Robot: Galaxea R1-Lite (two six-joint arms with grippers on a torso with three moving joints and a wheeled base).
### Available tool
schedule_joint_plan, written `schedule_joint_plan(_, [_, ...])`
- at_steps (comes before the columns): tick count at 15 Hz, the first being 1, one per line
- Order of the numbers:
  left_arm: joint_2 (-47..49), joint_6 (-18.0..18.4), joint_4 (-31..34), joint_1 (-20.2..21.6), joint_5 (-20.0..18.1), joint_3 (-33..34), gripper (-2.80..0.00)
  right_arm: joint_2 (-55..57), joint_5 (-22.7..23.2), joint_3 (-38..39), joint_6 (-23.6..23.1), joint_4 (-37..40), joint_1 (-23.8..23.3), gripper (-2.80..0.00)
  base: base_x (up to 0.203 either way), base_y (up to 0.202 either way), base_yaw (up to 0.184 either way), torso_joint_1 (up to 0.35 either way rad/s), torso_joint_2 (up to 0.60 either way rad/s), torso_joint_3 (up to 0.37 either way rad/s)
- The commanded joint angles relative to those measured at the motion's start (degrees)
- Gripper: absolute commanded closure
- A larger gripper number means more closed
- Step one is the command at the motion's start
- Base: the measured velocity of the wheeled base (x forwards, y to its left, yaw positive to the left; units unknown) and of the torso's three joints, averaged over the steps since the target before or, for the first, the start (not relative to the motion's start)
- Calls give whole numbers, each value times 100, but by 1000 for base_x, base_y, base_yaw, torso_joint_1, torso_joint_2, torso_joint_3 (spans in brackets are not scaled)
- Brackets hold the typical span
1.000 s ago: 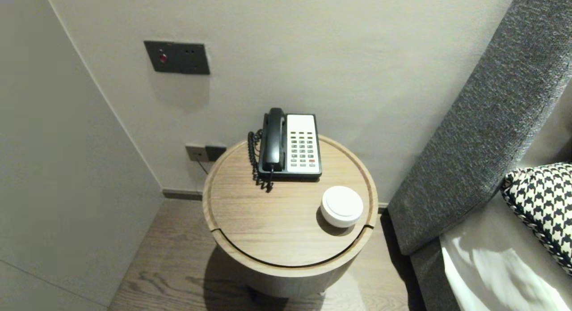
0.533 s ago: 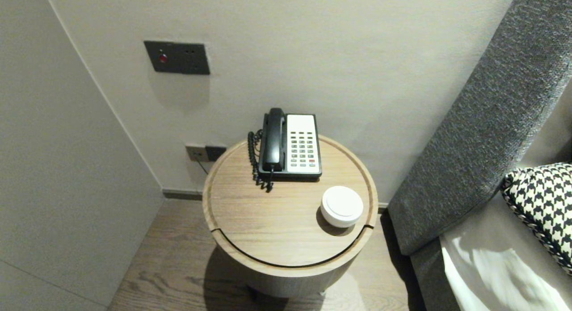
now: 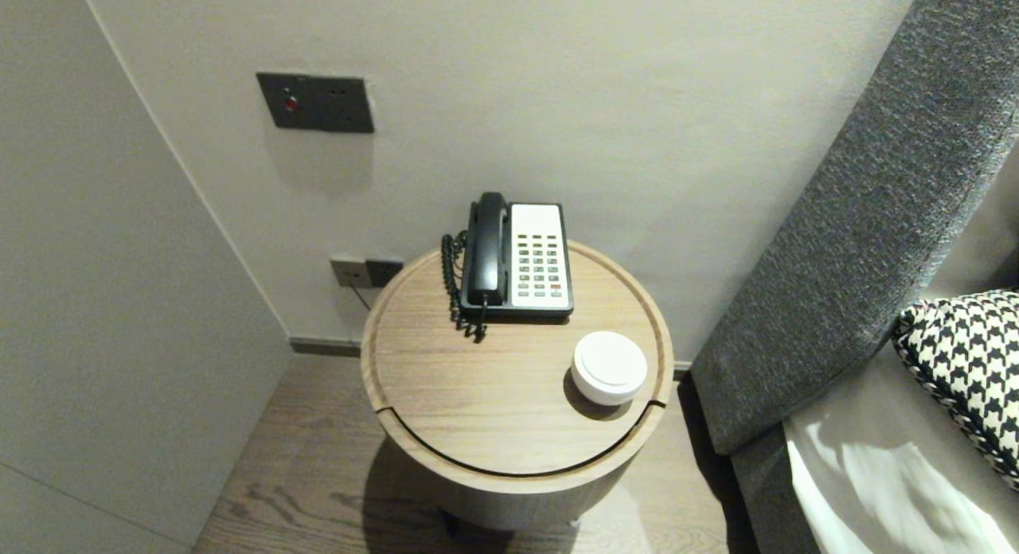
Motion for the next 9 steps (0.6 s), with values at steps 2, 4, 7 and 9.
schedule_joint_plan(2, [-9, 0, -3, 2, 2, 1, 0, 15, -2, 229, 0, -9, 3, 0, 0, 0, 0, 0, 0, 0])
schedule_joint_plan(4, [-9, 0, -3, 2, 2, 1, 0, 15, -2, 229, 0, -9, 3, 0, 0, 0, 0, 0, 0, 0])
schedule_joint_plan(7, [-9, 0, -3, 2, 2, 1, 0, 15, -2, 229, 18, -9, 3, 0, 0, 0, 0, 0, 0, 0])
schedule_joint_plan(9, [-9, 0, -3, 2, 2, 1, 0, 15, -2, 229, 18, -9, 3, 0, 0, 0, 0, 0, 0, 0])
